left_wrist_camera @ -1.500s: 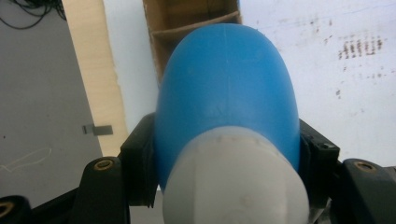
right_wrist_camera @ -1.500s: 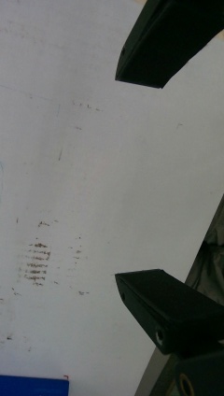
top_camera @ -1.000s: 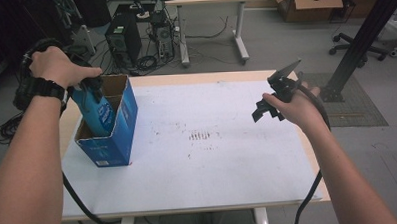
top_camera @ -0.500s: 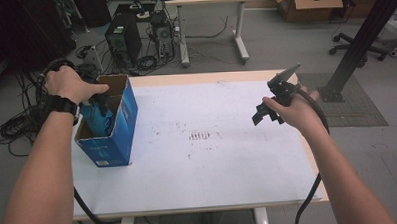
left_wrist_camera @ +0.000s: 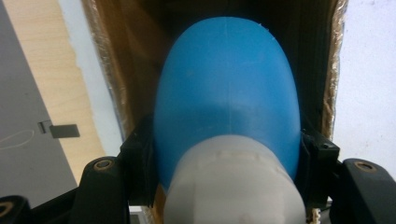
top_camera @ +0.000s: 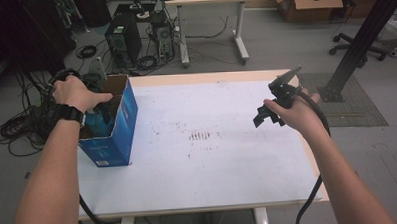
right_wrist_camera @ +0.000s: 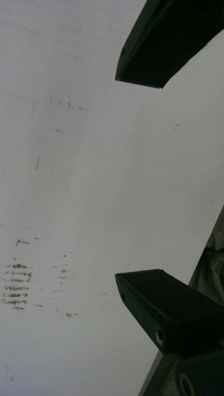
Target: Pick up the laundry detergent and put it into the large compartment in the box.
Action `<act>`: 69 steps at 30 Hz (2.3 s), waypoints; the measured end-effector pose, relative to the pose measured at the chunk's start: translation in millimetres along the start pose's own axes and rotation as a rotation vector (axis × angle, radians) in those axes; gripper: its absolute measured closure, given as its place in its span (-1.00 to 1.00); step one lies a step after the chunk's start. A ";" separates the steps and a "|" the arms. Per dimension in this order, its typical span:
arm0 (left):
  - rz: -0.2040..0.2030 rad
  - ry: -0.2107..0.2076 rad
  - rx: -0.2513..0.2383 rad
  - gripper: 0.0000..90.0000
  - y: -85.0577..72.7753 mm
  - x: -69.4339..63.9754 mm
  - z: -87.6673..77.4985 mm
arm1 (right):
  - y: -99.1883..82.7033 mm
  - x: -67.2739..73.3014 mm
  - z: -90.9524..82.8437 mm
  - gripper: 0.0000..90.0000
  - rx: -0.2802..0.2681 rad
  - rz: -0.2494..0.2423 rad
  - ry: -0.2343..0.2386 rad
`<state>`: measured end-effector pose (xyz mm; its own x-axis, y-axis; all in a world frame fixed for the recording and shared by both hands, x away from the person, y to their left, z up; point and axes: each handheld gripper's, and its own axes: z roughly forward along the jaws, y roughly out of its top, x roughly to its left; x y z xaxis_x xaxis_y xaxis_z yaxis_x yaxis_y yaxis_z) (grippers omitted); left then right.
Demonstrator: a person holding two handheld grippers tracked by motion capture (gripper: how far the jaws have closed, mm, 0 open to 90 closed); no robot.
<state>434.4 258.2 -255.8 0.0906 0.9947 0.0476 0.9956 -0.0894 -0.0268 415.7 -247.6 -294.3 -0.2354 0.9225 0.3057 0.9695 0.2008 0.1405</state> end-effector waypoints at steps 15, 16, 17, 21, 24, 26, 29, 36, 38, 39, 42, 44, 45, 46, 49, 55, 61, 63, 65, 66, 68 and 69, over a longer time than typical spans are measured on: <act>0.002 -0.005 0.008 -0.16 2.5 -0.5 18.2 | -0.1 -2.6 6.2 -0.90 0.004 0.001 0.003; 0.001 -0.005 0.004 -0.16 2.7 -0.6 18.5 | 0.0 -2.8 6.9 -0.90 0.004 -0.003 0.003; 0.001 -0.005 0.003 -0.16 2.9 -0.7 18.6 | 0.1 -2.7 7.2 -0.90 0.004 -0.001 0.004; 0.003 -0.005 0.000 -0.17 3.2 -0.8 18.6 | 0.0 -2.4 8.0 -0.90 0.005 -0.003 0.006; 0.004 -0.008 -0.004 -0.17 2.9 -0.4 19.0 | -0.3 -2.6 7.9 -0.90 0.007 0.002 0.005; 0.003 -0.010 -0.004 -0.17 2.5 0.1 19.2 | -0.6 -2.9 8.1 -0.90 0.007 0.000 0.007; 0.004 -0.016 0.002 -0.17 1.9 0.4 19.4 | -1.1 -4.0 8.3 -0.90 0.004 -0.006 0.005; 0.012 -0.026 -0.004 -0.18 0.9 -0.2 17.8 | -2.2 -4.4 7.1 -0.90 0.004 -0.007 0.007; 0.013 -0.031 -0.005 -0.18 0.3 -0.2 16.7 | -2.4 -4.4 6.0 -0.90 0.004 -0.001 0.003; 0.008 -0.036 -0.009 -0.18 -0.1 0.2 15.8 | -2.6 -4.8 5.2 -0.90 0.002 -0.003 0.004; 0.010 -0.035 -0.007 -0.23 -1.4 0.9 12.4 | -2.8 -4.8 4.6 -0.90 0.001 -0.003 0.004; 0.011 -0.036 -0.015 -0.24 -2.3 1.0 8.8 | -2.7 -4.0 4.0 -0.90 -0.001 -0.003 0.006; 0.009 -0.045 -0.025 -0.24 -3.7 1.1 3.6 | -2.8 -3.8 3.8 -0.90 -0.002 -0.006 0.005; 0.009 -0.045 -0.025 -0.26 -3.7 1.1 3.6 | -2.8 -3.8 3.8 -0.90 -0.002 -0.006 0.005; 0.013 -0.042 -0.039 -0.28 -5.5 1.0 -6.1 | -3.0 -2.3 3.0 -0.90 -0.002 -0.008 0.009; 0.020 -0.028 -0.071 -0.35 -9.9 -0.3 -30.6 | -4.5 -1.3 -0.1 -0.90 -0.008 -0.007 0.014; 0.041 -0.036 -0.110 -0.42 -13.0 -10.2 -54.1 | -6.6 -1.6 -3.9 -0.90 -0.014 -0.010 0.013; 0.050 -0.044 -0.117 -0.43 -13.3 -16.9 -60.6 | -7.0 -1.6 -6.4 -0.90 -0.018 -0.003 0.008; 0.058 -0.063 -0.129 -0.46 -13.5 -24.5 -65.4 | -7.4 -1.5 -8.3 -0.90 -0.021 -0.003 0.010; 0.067 -0.061 -0.134 -0.48 -13.3 -30.8 -68.5 | -7.4 -1.6 -8.9 -0.90 -0.022 -0.003 0.011; 0.082 -0.056 -0.144 -0.54 -12.4 -41.6 -73.4 | -7.7 -2.4 -10.0 -0.90 -0.024 0.003 0.011; 0.091 -0.063 -0.153 -0.54 -11.9 -47.2 -75.5 | -7.9 -3.0 -10.1 -0.90 -0.024 0.006 0.010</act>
<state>419.9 208.6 -182.3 0.1833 0.9830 -0.0105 0.9757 -0.1806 0.1244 408.1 -255.2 -286.8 -0.2306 0.9203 0.3162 0.9690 0.1876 0.1608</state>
